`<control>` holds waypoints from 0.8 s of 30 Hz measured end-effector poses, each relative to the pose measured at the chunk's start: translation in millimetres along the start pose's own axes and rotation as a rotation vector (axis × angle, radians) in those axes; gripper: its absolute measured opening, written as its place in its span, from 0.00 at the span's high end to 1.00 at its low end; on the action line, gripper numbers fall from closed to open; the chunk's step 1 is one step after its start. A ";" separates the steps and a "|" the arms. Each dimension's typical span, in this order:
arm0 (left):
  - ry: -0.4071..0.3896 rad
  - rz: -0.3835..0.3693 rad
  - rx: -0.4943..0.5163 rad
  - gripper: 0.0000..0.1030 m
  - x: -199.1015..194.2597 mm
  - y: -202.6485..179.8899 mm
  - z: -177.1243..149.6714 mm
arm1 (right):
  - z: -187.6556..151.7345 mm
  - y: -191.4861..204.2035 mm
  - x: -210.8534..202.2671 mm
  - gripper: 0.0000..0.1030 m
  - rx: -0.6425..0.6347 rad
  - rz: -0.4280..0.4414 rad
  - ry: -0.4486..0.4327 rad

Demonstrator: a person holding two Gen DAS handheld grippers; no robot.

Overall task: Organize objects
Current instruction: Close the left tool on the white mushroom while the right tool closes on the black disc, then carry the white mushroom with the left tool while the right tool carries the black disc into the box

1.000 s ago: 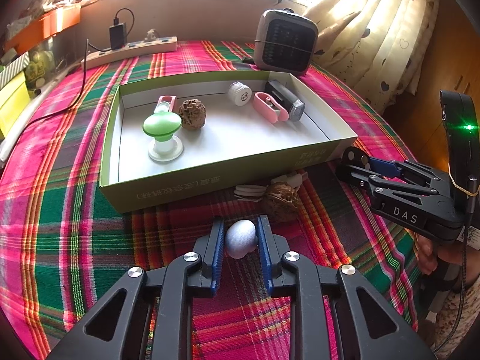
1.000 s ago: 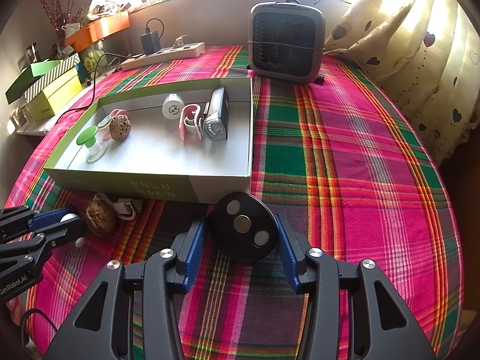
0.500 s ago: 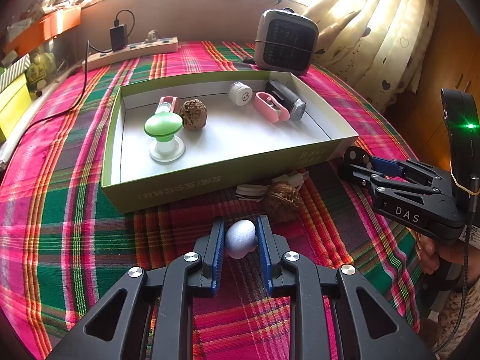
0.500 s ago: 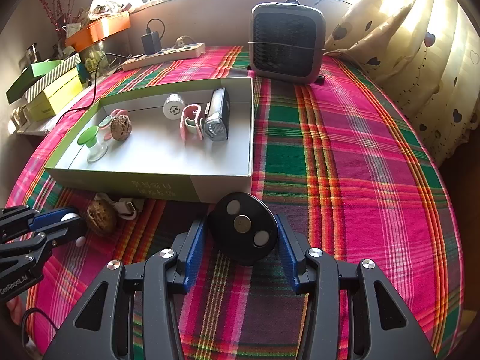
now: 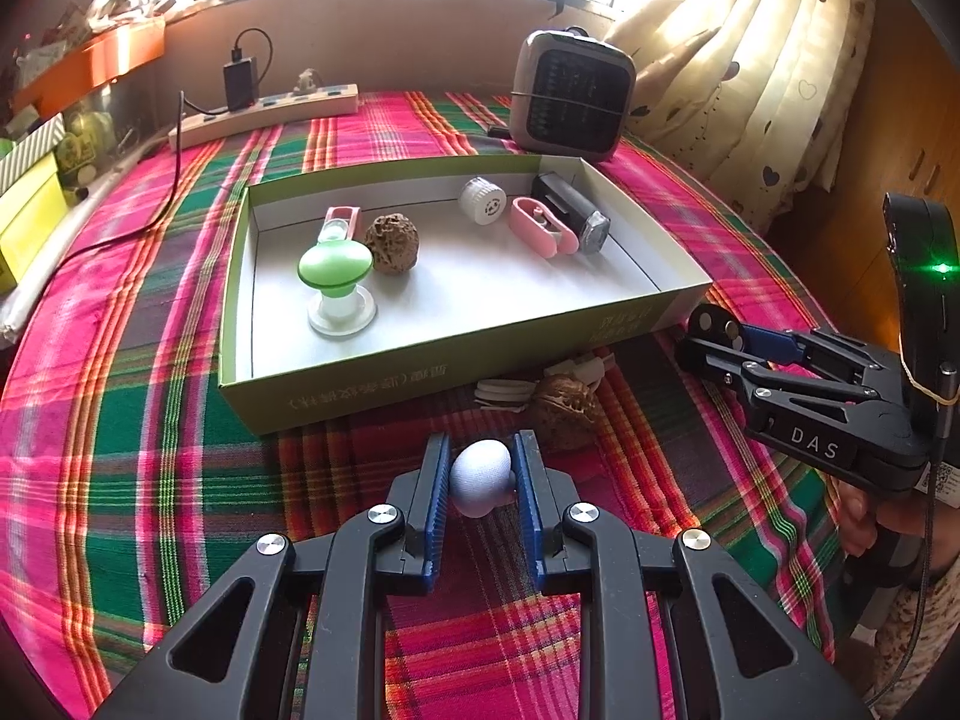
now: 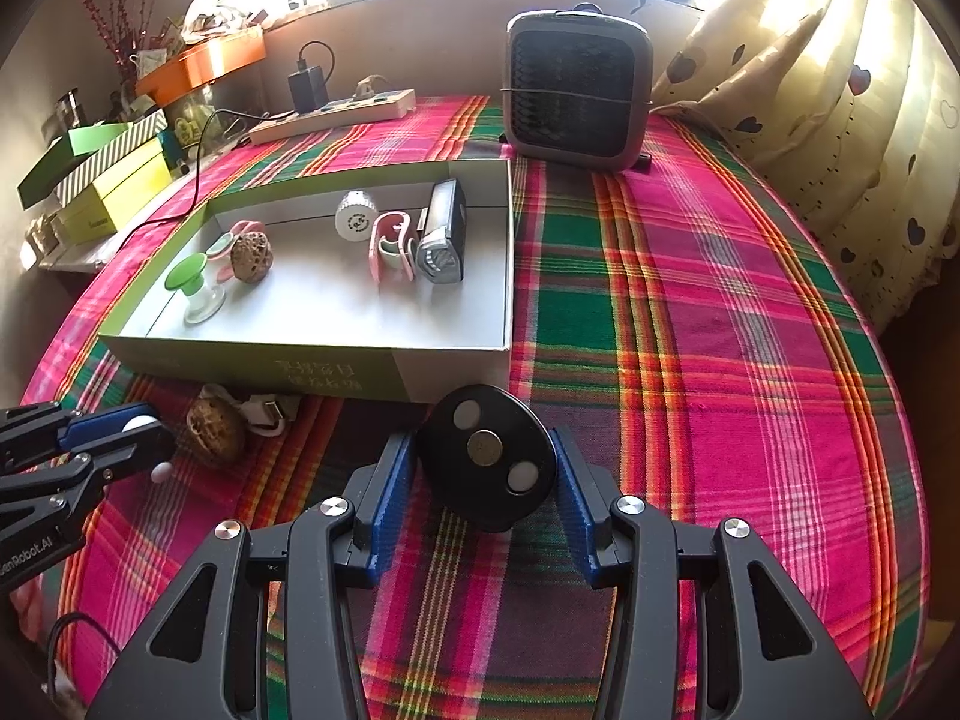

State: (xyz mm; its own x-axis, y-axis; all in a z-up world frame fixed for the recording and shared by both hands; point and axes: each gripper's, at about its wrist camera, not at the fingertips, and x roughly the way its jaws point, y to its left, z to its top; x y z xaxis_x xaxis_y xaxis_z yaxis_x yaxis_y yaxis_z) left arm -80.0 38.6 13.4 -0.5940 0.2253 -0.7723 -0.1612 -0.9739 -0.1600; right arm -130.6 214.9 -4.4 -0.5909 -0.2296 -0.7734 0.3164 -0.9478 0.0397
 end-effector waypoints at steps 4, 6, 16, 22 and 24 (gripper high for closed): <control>-0.007 0.001 -0.001 0.81 -3.0 0.8 0.8 | 0.4 1.8 -3.7 0.55 -0.003 0.003 -0.007; -0.009 0.002 -0.005 0.81 -4.2 1.1 0.9 | 0.5 2.5 -6.5 0.55 -0.004 0.005 -0.013; -0.035 0.001 -0.004 0.81 -13.9 1.0 7.3 | 4.2 3.8 -22.4 0.55 -0.003 0.021 -0.053; -0.047 -0.005 0.002 0.81 -15.2 0.0 16.4 | 11.1 4.3 -29.5 0.55 -0.004 0.033 -0.073; -0.052 -0.007 0.004 0.81 -16.1 -0.8 19.5 | 13.3 4.8 -30.0 0.55 -0.007 0.033 -0.074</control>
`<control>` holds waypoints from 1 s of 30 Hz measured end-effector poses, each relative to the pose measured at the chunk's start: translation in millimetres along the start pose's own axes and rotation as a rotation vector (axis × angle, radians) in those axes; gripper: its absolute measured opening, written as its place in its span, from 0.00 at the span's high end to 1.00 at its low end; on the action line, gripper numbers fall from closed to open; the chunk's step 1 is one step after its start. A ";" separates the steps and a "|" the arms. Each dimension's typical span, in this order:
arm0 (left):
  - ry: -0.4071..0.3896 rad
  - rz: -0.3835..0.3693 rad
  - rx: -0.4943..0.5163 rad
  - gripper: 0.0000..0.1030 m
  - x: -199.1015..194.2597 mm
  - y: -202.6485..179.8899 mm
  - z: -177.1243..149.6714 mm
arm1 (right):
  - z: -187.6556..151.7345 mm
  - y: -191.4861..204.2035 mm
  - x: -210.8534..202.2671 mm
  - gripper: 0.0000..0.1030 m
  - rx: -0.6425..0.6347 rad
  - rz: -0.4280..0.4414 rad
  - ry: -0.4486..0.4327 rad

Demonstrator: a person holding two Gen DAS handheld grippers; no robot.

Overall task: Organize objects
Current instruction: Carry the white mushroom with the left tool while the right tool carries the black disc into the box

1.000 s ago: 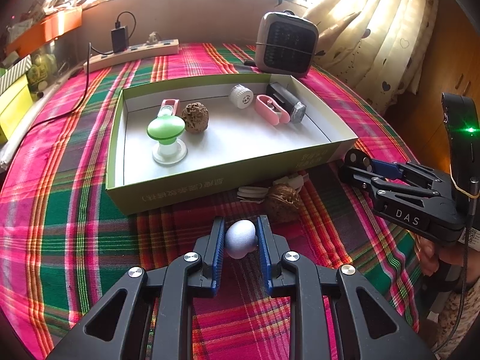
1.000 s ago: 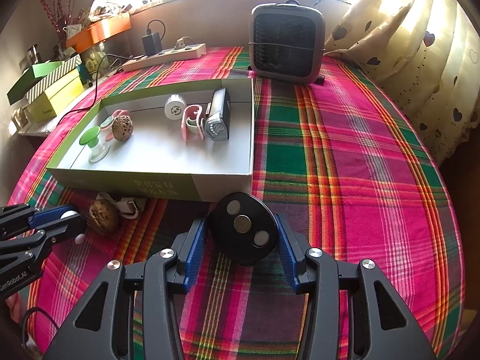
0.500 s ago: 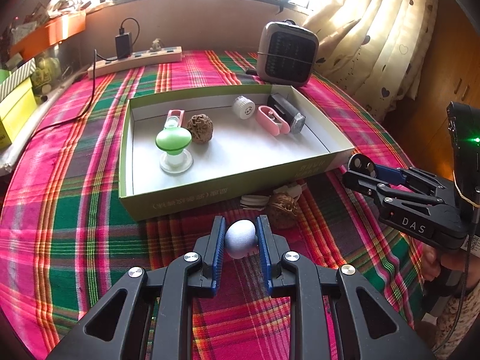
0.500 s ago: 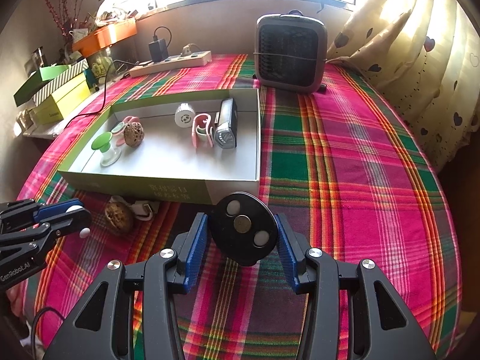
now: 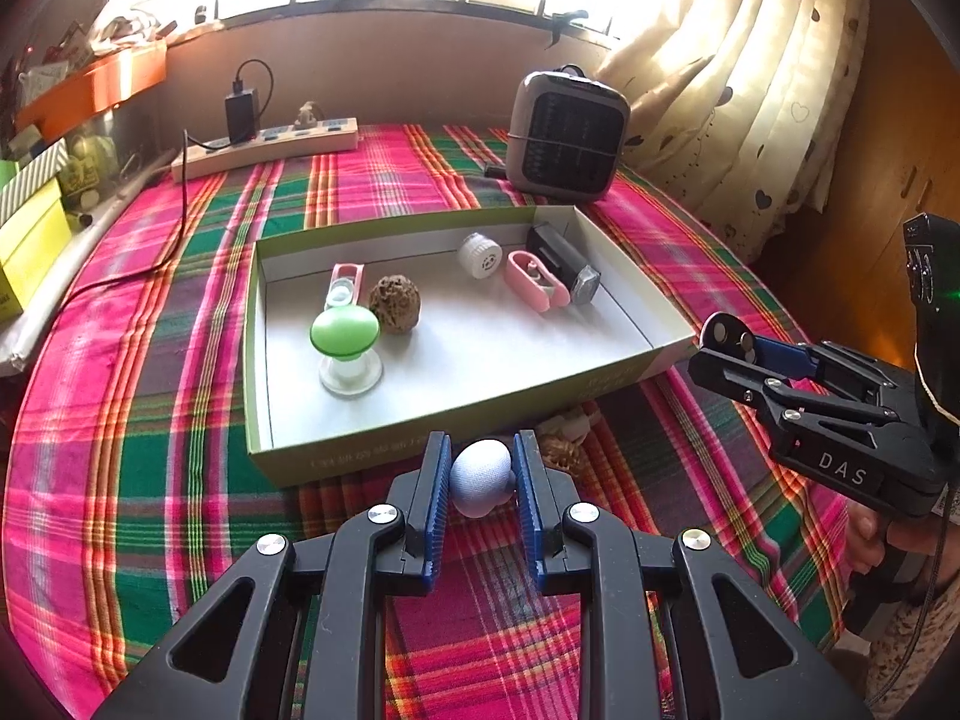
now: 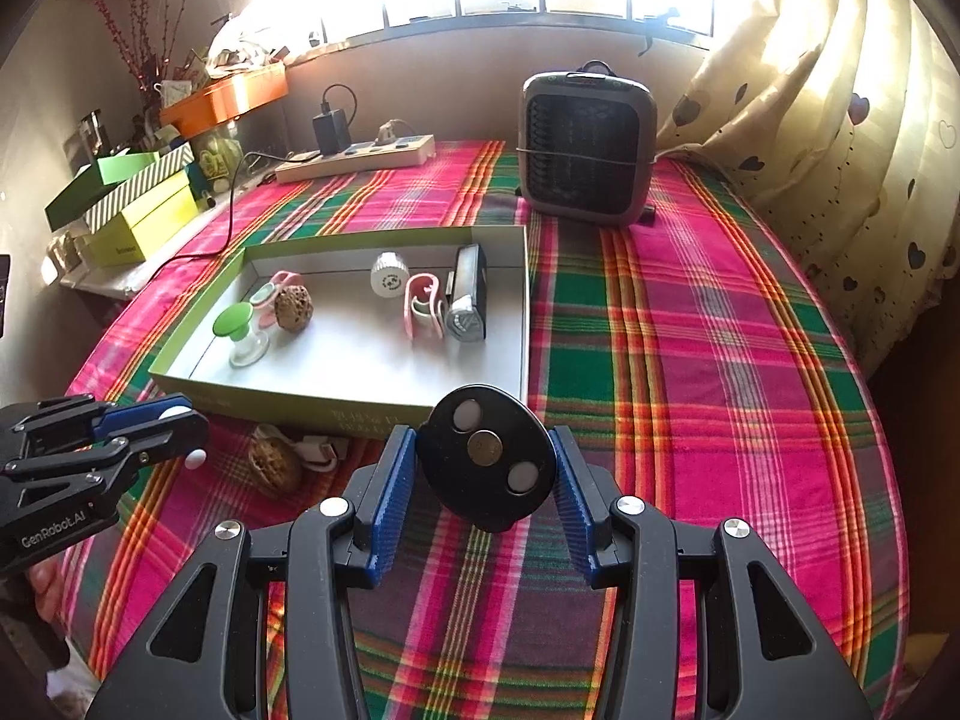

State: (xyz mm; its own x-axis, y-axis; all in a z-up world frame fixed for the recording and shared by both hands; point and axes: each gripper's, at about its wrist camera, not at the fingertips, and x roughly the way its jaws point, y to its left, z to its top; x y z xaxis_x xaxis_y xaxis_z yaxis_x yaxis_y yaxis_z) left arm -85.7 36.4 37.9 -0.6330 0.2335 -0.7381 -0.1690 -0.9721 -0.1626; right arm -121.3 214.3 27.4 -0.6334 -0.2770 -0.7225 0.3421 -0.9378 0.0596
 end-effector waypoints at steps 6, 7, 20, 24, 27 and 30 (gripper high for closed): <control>-0.011 -0.005 0.008 0.81 1.6 -0.7 11.2 | 9.6 3.1 1.4 0.55 -0.003 0.015 -0.007; -0.012 -0.006 0.009 0.81 2.6 -0.6 13.4 | 10.3 4.0 1.6 0.55 -0.005 0.016 -0.008; -0.015 -0.002 0.013 0.81 23.1 10.6 48.2 | 32.5 13.7 25.5 0.55 -0.040 0.057 0.024; -0.016 0.002 0.018 0.81 31.9 13.6 58.6 | 38.0 16.4 35.4 0.55 -0.050 0.074 0.043; -0.012 0.008 0.012 0.81 39.9 17.2 65.9 | 40.4 17.7 43.1 0.55 -0.057 0.086 0.064; -0.009 0.013 0.006 0.81 46.5 19.8 72.7 | 41.1 18.4 48.3 0.55 -0.070 0.092 0.078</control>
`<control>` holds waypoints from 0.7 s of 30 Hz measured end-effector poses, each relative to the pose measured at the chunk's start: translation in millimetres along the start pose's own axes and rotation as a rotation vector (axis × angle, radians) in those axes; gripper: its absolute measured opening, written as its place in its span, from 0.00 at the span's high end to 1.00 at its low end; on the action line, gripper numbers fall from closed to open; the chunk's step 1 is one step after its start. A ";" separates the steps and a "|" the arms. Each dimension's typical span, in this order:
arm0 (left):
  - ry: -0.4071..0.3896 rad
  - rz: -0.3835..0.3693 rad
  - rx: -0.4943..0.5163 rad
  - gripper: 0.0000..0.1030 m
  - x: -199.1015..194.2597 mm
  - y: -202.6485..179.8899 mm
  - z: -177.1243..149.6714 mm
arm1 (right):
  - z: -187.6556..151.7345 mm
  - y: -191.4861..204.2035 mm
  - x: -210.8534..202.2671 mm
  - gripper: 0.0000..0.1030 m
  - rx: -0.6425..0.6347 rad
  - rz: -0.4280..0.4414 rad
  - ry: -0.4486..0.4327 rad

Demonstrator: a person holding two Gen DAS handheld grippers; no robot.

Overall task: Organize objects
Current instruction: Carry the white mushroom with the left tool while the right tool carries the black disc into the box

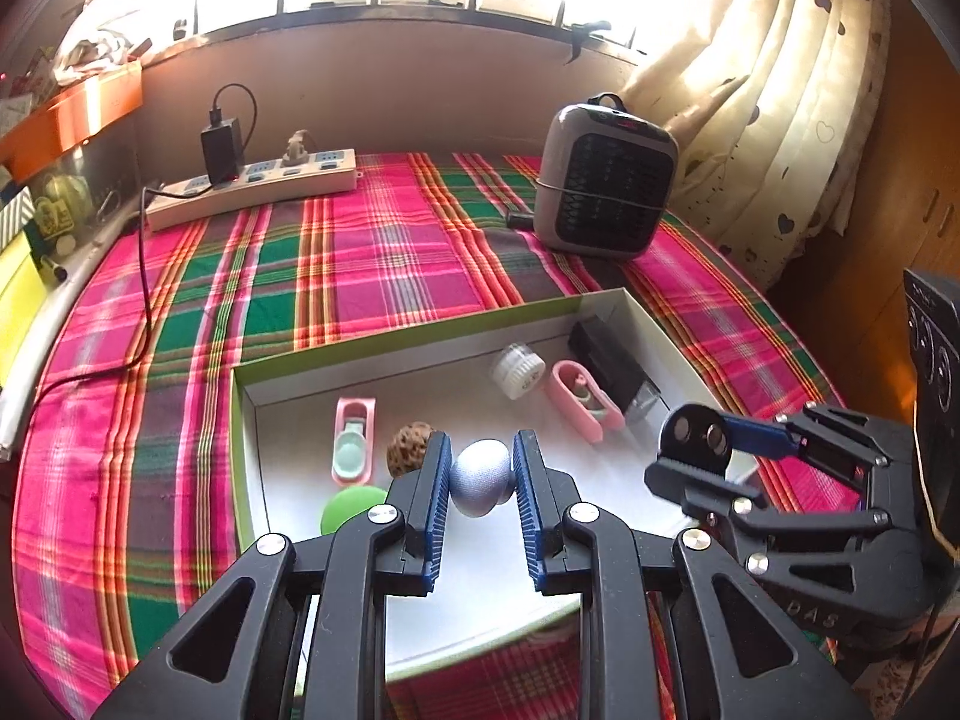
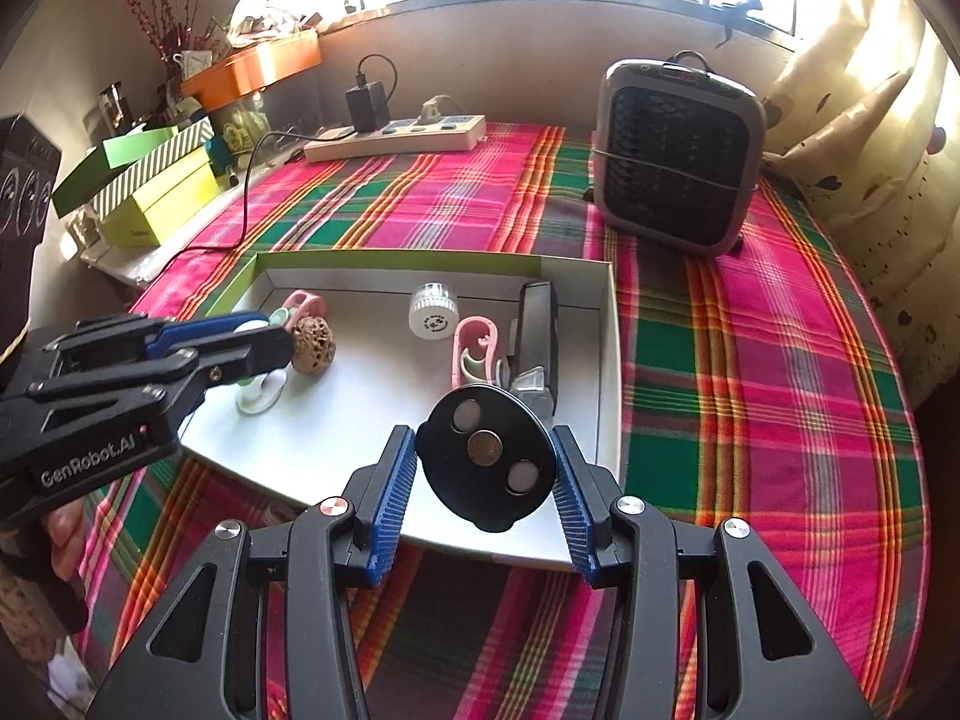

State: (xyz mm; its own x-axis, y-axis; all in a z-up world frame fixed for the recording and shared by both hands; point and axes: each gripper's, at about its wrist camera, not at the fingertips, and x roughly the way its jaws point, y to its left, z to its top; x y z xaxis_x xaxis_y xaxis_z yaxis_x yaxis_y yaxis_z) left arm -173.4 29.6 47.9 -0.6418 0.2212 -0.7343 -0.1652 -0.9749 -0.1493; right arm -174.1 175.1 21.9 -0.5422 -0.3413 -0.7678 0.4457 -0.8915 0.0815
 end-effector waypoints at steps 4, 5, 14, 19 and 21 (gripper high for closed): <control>0.000 0.002 0.000 0.81 8.3 0.1 8.6 | 1.7 1.0 7.2 0.55 -0.019 0.006 0.023; 0.002 0.005 0.005 0.81 11.5 -0.3 10.6 | 2.0 0.5 9.0 0.55 -0.020 0.010 0.029; 0.023 0.024 0.009 0.81 34.0 1.6 22.4 | 3.3 -1.8 19.1 0.55 -0.043 -0.007 0.061; 0.040 0.042 0.011 0.81 46.6 2.5 26.5 | 3.7 -2.9 22.9 0.55 -0.056 -0.032 0.064; 0.043 0.048 0.009 0.81 50.1 3.2 27.8 | 4.2 -2.7 23.8 0.55 -0.065 -0.042 0.062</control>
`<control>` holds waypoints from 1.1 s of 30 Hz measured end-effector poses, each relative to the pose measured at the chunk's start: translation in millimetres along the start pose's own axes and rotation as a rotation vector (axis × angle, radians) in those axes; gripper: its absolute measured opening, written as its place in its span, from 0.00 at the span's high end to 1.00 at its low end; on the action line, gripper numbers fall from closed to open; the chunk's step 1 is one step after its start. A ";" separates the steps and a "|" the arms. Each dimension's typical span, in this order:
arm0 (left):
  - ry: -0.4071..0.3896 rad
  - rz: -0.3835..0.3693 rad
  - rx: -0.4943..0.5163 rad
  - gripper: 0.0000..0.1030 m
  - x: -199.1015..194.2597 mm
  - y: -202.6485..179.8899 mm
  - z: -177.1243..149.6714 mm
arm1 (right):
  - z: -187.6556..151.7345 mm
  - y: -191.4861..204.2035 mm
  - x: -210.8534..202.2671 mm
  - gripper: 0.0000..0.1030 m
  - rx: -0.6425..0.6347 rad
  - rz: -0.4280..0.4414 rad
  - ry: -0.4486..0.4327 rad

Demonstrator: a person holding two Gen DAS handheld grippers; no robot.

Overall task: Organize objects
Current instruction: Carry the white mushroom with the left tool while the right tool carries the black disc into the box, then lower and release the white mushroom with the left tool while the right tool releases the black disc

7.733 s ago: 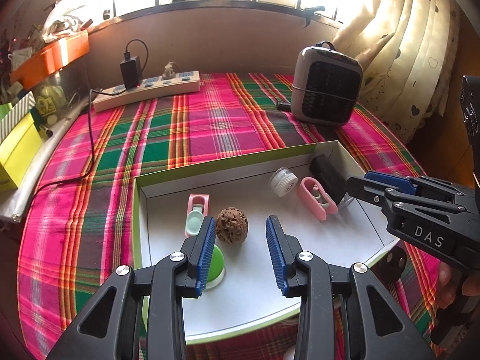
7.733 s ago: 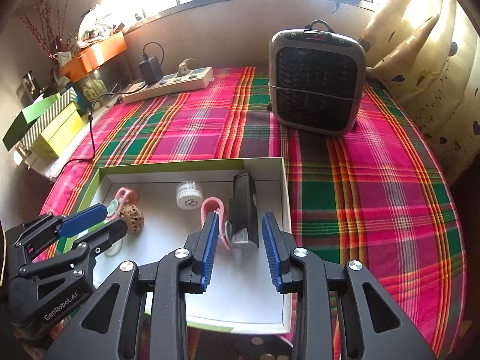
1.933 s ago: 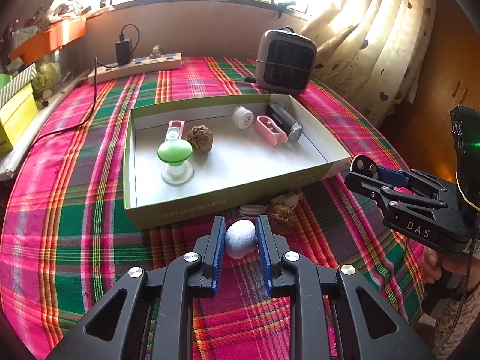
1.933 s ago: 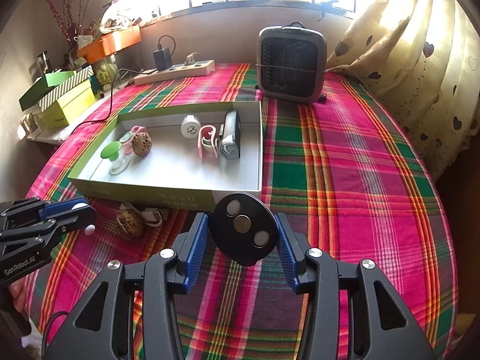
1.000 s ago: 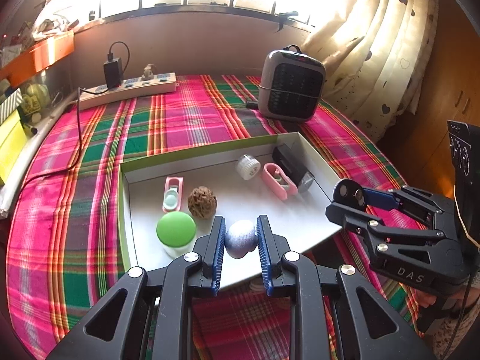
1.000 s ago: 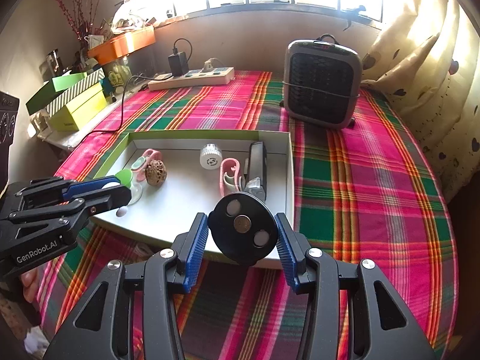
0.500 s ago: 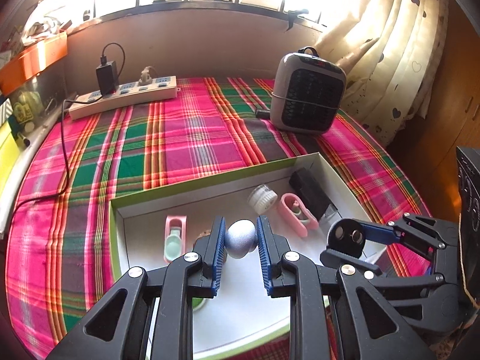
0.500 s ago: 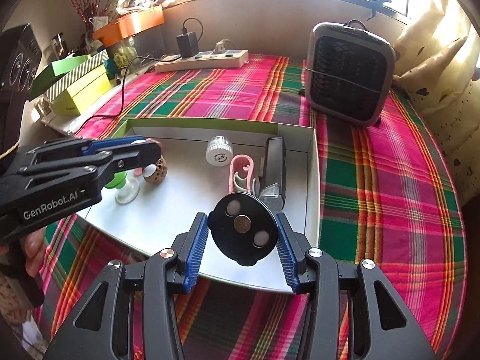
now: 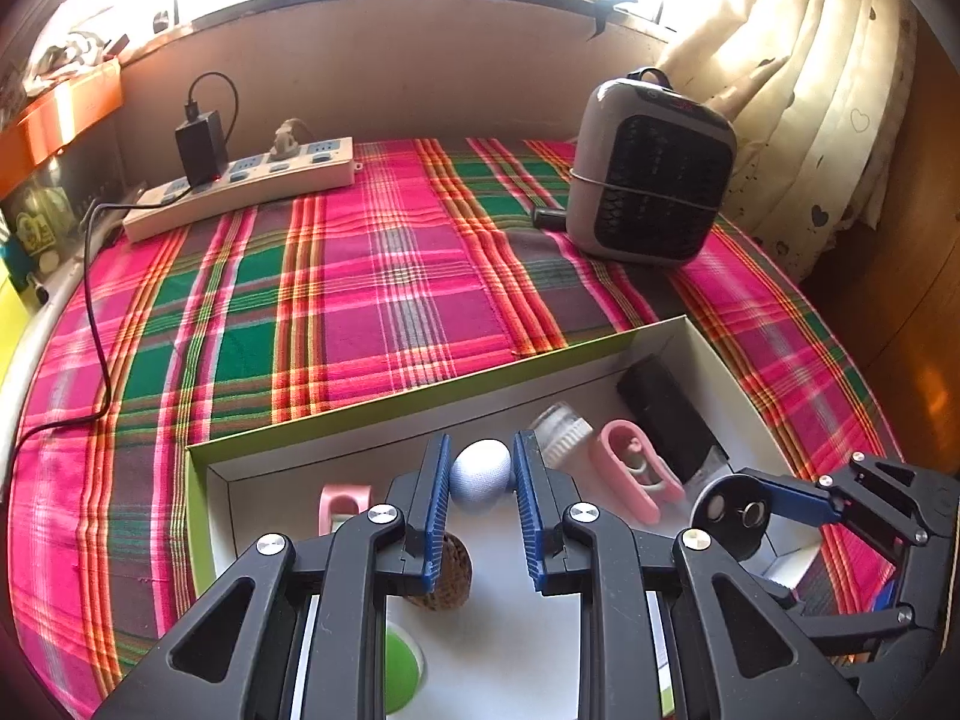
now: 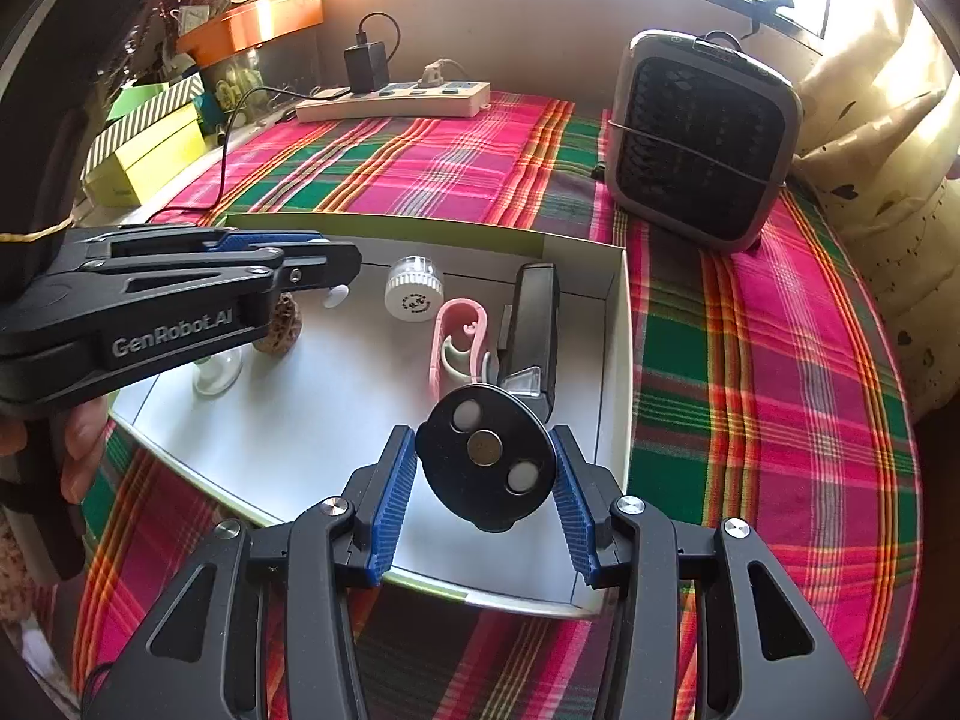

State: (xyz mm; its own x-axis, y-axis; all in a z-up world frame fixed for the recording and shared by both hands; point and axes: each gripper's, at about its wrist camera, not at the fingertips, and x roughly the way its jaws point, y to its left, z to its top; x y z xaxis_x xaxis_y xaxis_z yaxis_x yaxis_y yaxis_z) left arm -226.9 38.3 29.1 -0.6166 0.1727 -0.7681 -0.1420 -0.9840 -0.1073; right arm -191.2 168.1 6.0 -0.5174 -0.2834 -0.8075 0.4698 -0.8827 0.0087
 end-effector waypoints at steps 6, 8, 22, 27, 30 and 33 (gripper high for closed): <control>0.018 0.014 0.000 0.81 10.0 0.7 -0.5 | -0.1 0.4 1.7 0.55 -0.015 -0.014 -0.005; 0.018 0.015 0.002 0.81 11.9 0.6 -1.0 | -0.1 0.9 2.2 0.55 -0.019 -0.021 -0.008; 0.062 0.023 -0.006 0.81 23.4 1.8 -1.8 | 0.1 3.7 5.1 0.55 -0.052 -0.047 -0.012; 0.067 0.026 -0.002 0.81 23.2 3.0 -1.3 | 0.6 3.7 5.9 0.55 -0.054 -0.048 -0.011; 0.069 0.025 -0.004 0.81 23.4 3.2 -1.4 | 0.7 3.7 6.2 0.55 -0.056 -0.048 -0.010; 0.072 0.029 0.000 0.81 24.2 1.4 -1.4 | 0.6 3.9 6.3 0.55 -0.057 -0.050 -0.009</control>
State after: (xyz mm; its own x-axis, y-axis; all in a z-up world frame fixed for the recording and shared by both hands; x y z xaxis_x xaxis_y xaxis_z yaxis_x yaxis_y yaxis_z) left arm -240.9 41.0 9.5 -0.5634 0.1405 -0.8142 -0.1251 -0.9886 -0.0840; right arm -193.0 162.6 1.3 -0.5476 -0.2432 -0.8006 0.4829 -0.8732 -0.0650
